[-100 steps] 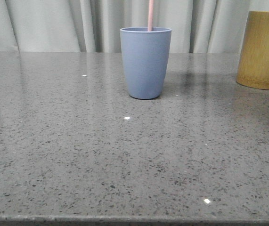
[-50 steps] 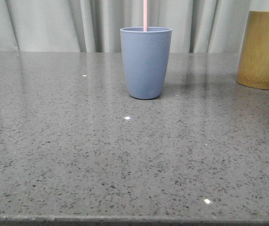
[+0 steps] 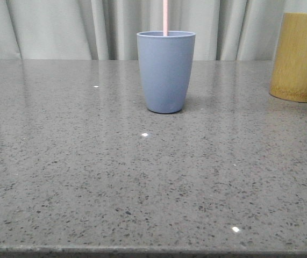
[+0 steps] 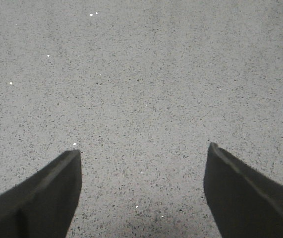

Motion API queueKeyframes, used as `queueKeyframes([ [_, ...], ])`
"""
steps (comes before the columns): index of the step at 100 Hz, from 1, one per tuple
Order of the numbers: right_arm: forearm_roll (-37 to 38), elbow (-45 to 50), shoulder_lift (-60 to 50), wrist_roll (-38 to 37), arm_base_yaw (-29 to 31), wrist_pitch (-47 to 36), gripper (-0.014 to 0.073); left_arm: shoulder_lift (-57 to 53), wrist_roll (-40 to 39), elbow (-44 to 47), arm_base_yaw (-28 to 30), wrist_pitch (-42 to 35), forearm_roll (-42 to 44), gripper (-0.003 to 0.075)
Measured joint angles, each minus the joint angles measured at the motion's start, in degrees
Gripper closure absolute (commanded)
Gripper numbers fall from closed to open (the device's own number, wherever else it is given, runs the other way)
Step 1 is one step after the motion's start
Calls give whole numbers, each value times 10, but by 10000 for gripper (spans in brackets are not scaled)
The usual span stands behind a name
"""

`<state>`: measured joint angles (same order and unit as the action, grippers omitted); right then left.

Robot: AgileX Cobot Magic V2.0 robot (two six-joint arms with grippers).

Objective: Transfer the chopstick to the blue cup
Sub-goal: 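Open the right gripper and withdraw it from the blue cup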

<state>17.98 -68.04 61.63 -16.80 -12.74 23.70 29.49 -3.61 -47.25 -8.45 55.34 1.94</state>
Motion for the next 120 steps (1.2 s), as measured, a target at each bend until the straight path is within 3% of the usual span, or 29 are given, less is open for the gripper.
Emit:
queueKeyframes([
  [43, -12, 185, -255, 0, 7, 162, 198, 0, 0, 0, 0, 0, 0, 218],
  [66, -41, 232, -364, 0, 7, 254, 198, 0, 0, 0, 0, 0, 0, 218],
  [88, -45, 245, -397, 0, 7, 317, 198, 0, 0, 0, 0, 0, 0, 218],
  [120, -54, 250, -398, 0, 7, 322, 219, 0, 0, 0, 0, 0, 0, 225],
])
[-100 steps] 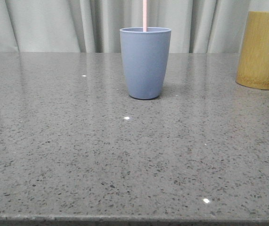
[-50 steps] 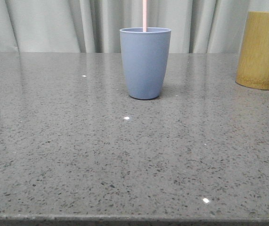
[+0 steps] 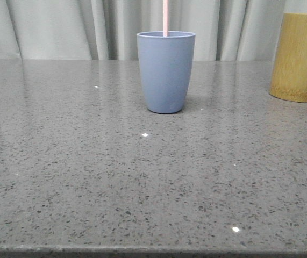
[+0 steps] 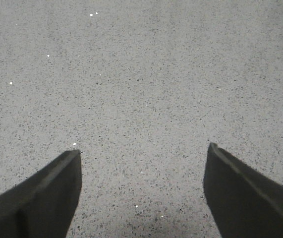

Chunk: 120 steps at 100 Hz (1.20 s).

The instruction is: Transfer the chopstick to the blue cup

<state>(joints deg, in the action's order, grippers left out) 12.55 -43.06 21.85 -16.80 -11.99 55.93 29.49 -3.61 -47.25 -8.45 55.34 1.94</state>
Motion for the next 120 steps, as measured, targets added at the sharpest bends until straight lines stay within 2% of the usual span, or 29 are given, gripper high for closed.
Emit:
queueKeyframes([
  [6, 0, 0, 0, 0, 0, -4, 274, 0, 0, 0, 0, 0, 0, 256],
  [16, 0, 0, 0, 0, 0, -6, 411, 0, 0, 0, 0, 0, 0, 363],
  [23, 0, 0, 0, 0, 0, -7, 529, 0, 0, 0, 0, 0, 0, 471],
  [34, 0, 0, 0, 0, 0, -7, 668, 0, 0, 0, 0, 0, 0, 624],
  [42, 0, 0, 0, 0, 0, -7, 659, 0, 0, 0, 0, 0, 0, 741],
  [120, 0, 0, 0, 0, 0, -7, 661, 0, 0, 0, 0, 0, 0, 739],
])
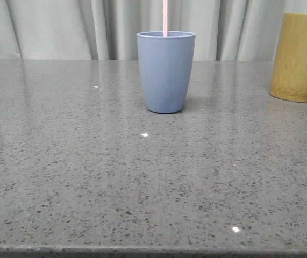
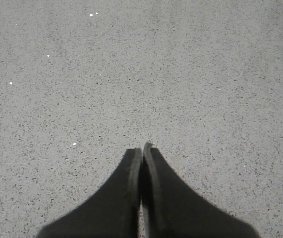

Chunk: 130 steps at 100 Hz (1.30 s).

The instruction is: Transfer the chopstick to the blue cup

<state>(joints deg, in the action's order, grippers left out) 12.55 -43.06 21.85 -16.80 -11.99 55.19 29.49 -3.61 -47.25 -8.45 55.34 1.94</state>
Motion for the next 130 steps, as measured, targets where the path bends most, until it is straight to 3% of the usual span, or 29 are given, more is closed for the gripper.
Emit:
queueKeyframes([
  [35, 0, 0, 0, 0, 0, 0, 661, -16, 0, 22, 0, -22, 0, 739],
  [47, 0, 0, 0, 0, 0, 0, 661, -58, 0, 81, 0, -138, 0, 739],
  [64, 0, 0, 0, 0, 0, 0, 661, -153, 0, 234, 0, -337, 1, 739],
  [80, 0, 0, 0, 0, 0, 0, 661, -236, 0, 365, 0, -439, 3, 739],
  [102, 0, 0, 0, 0, 0, 0, 661, -297, 0, 469, 0, -465, 10, 739],
  [130, 0, 0, 0, 0, 0, 0, 661, -297, 0, 474, 0, -486, 25, 739],
])
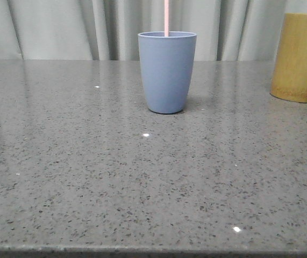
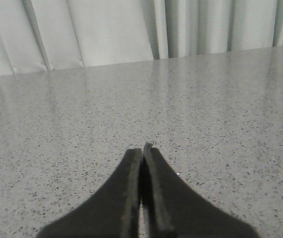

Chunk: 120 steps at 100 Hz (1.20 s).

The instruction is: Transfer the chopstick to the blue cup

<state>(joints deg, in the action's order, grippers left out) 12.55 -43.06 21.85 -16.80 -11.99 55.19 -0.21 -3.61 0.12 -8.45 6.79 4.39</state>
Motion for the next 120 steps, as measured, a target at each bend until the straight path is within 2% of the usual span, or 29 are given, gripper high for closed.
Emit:
queueKeyframes([
  [120, 8, 9, -10, 1, 0, -14, 661, 0, 0, 0, 0, -7, 6, 739],
])
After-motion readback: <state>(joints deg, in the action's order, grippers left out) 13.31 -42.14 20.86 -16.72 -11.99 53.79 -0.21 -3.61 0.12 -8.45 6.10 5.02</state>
